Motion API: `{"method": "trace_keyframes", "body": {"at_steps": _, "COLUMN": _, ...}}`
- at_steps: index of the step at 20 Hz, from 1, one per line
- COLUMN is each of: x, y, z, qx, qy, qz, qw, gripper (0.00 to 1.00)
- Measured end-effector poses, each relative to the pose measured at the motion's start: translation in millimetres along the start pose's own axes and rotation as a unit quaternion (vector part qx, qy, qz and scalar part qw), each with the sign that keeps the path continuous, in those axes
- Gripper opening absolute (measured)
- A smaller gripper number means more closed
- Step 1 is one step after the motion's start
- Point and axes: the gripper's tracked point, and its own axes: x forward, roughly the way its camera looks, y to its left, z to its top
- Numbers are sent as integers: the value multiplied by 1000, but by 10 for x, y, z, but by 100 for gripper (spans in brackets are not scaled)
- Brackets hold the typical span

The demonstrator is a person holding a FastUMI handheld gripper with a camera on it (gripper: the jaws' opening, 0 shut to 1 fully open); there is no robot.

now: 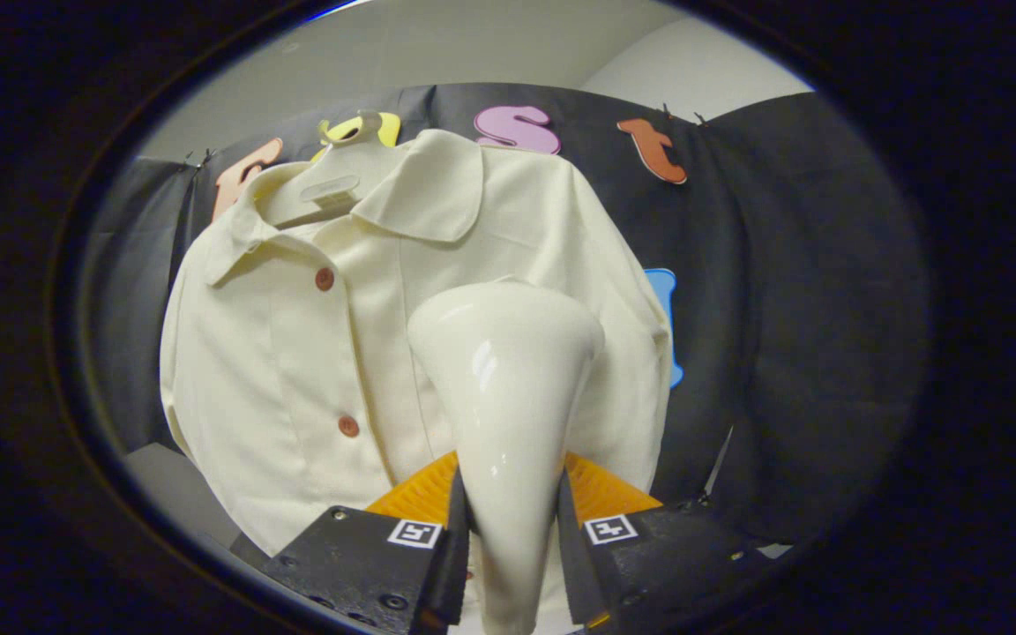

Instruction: Iron the clothes twice with a garment steamer, once on the left side and once on the right side.

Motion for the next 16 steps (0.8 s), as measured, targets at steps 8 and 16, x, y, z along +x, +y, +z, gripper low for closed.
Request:
{"method": "trace_keyframes", "body": {"at_steps": 8, "x": -173, "y": -147, "z": -442, "qx": 20, "qy": 8, "qz": 10, "qw": 1000, "gripper": 45}}
{"method": "trace_keyframes", "body": {"at_steps": 16, "x": -283, "y": -310, "z": -1322, "qx": 9, "qy": 49, "qz": 8, "qw": 999, "gripper": 44}}
